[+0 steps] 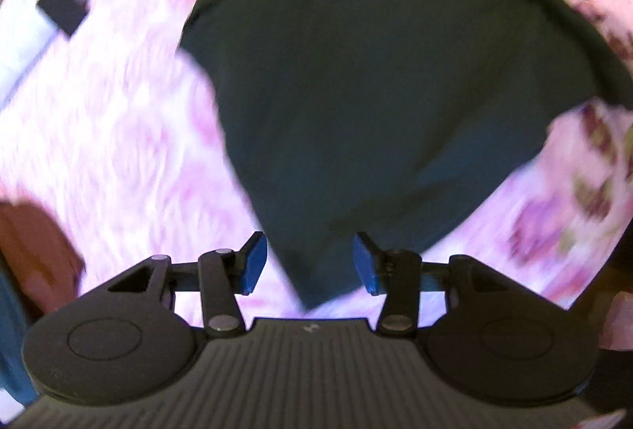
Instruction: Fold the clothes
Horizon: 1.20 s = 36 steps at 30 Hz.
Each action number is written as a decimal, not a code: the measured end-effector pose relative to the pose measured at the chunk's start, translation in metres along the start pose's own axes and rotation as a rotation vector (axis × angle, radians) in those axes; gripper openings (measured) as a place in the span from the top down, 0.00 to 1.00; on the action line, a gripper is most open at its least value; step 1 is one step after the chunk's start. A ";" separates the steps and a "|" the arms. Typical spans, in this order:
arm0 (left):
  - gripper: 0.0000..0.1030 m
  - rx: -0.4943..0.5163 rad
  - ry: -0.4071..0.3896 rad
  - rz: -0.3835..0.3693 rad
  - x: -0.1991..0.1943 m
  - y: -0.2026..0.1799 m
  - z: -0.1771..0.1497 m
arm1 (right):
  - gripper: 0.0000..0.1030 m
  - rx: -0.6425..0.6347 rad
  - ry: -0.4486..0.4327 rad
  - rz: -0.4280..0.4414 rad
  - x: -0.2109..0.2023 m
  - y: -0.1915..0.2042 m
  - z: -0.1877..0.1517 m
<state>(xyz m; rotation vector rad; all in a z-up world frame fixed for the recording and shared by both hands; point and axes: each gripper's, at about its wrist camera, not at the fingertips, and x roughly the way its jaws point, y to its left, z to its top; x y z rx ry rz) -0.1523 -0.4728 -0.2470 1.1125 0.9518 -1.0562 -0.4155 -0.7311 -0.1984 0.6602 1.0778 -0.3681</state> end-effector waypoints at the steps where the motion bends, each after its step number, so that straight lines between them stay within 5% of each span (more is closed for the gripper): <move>1: 0.57 -0.007 0.003 -0.015 0.007 0.009 -0.010 | 0.14 0.033 0.003 -0.017 0.003 0.005 -0.010; 3: 0.58 -0.024 0.008 -0.047 0.022 0.026 -0.029 | 0.14 0.071 0.003 -0.044 0.008 0.011 -0.020; 8: 0.66 -0.222 -0.035 -0.270 0.041 0.066 -0.045 | 0.14 0.164 0.003 -0.111 0.020 0.025 -0.045; 11: 0.97 -0.261 -0.062 -0.359 0.041 0.077 -0.046 | 0.14 0.220 0.003 -0.151 0.027 0.034 -0.060; 13: 0.98 -0.222 -0.081 -0.354 0.036 0.073 -0.044 | 0.15 0.257 0.003 -0.178 0.031 0.040 -0.069; 14: 0.98 -0.201 -0.090 -0.347 0.032 0.070 -0.043 | 0.20 0.250 0.005 -0.177 0.028 0.038 -0.067; 15: 0.98 -0.196 -0.100 -0.340 0.028 0.074 -0.043 | 0.48 0.240 0.007 -0.176 0.024 0.036 -0.064; 16: 0.98 -0.191 -0.110 -0.332 0.023 0.078 -0.043 | 0.66 0.230 0.009 -0.174 0.020 0.035 -0.062; 17: 0.98 -0.186 -0.119 -0.324 0.018 0.082 -0.043 | 0.73 0.221 0.011 -0.172 0.016 0.033 -0.059; 18: 0.98 -0.184 -0.121 -0.317 0.009 0.090 -0.046 | 0.92 0.211 0.014 -0.171 0.013 0.031 -0.056; 19: 0.98 -0.182 -0.123 -0.309 0.000 0.098 -0.049 | 0.95 0.201 0.016 -0.169 0.009 0.029 -0.053; 26: 0.98 -0.126 -0.077 -0.297 -0.053 0.095 -0.073 | 0.98 0.244 0.057 -0.248 -0.077 -0.028 -0.082; 33: 0.97 -0.087 0.023 -0.274 -0.028 0.056 -0.086 | 0.97 0.263 0.163 -0.275 -0.043 -0.048 -0.111; 36: 0.90 -0.049 0.067 -0.253 -0.028 0.054 -0.085 | 0.87 0.302 0.209 -0.343 -0.044 -0.059 -0.114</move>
